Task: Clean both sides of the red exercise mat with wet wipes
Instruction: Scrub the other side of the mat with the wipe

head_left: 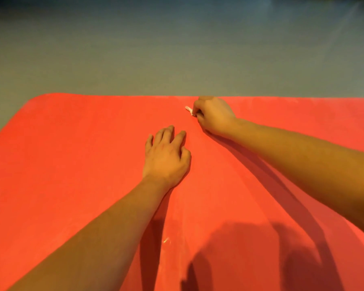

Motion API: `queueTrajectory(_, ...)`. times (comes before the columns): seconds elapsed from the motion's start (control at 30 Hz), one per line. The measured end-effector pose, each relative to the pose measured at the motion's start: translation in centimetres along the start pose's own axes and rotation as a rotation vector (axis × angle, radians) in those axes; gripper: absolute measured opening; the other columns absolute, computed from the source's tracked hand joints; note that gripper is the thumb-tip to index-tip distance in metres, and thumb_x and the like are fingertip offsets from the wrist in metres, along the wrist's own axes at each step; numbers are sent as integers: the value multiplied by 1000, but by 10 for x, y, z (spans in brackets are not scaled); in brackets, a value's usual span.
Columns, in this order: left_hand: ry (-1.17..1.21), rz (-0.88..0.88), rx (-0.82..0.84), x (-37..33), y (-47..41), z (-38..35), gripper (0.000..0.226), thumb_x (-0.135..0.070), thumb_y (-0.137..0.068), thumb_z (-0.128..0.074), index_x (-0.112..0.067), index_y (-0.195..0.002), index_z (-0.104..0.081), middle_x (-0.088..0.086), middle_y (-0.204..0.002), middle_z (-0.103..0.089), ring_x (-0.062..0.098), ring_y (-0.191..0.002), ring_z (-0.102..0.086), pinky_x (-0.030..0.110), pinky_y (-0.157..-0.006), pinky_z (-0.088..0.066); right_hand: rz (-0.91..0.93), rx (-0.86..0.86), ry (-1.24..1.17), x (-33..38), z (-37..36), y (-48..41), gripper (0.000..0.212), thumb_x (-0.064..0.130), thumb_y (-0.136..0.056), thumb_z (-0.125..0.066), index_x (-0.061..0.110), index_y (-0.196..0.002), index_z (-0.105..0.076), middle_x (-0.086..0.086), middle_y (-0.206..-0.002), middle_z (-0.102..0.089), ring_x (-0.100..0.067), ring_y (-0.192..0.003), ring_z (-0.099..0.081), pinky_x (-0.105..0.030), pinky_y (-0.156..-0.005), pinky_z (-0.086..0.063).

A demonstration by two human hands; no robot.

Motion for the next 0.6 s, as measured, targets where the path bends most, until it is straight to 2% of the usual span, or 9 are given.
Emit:
queueTrajectory(0.07, 7, -5, -18, 0, -1, 1, 55, -39, -92, -40, -28, -142, -57, 6, -154, -48, 25, -143, -39, 55, -120, -29, -7, -9, 21, -6, -1, -9, 20, 11, -80, -57, 18, -91, -73, -7, -97, -67, -34, -92, -64, -40, -70, -51)
queueTrajectory(0.17, 14, -16, -43, 0, 0, 3, 52, -37, -92, -42, -27, -140, -59, 5, -151, -51, 25, -140, -42, 53, -117, -33, -121, -30, 64, -29, -1, -40, 23, 7, -81, -56, 15, -94, -73, -11, -103, -67, -36, -96, -63, -38, -72, -48)
queueTrajectory(0.33, 34, -17, -55, 1, -2, 3, 50, -36, -91, -43, -27, -137, -61, 4, -147, -53, 25, -137, -44, 50, -114, -35, -222, 9, 118, -41, -3, -59, 20, 6, -84, -57, 10, -94, -73, -15, -102, -69, -40, -92, -66, -39, -72, -51)
queueTrajectory(0.47, 29, -23, -59, -2, -3, 6, 48, -34, -88, -43, -25, -131, -63, 4, -143, -55, 27, -133, -47, 48, -109, -39, -141, -15, 47, -13, 5, -9, 14, 13, -88, -56, 17, -88, -70, -9, -98, -68, -37, -89, -64, -38, -68, -48)
queueTrajectory(0.6, 11, -18, -44, -3, -3, 9, 42, -34, -84, -43, -24, -118, -65, 1, -128, -57, 26, -120, -51, 45, -95, -43, 14, -26, -58, 34, 20, 65, 23, 23, -85, -45, 17, -86, -68, -6, -91, -65, -33, -87, -62, -40, -67, -50)
Point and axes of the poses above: each hand's wrist, its own y-axis away from the middle knuckle, its own z-axis out of the back of the hand, x = y × z, the point moved 9 cm from there along -y, towards the middle knuckle
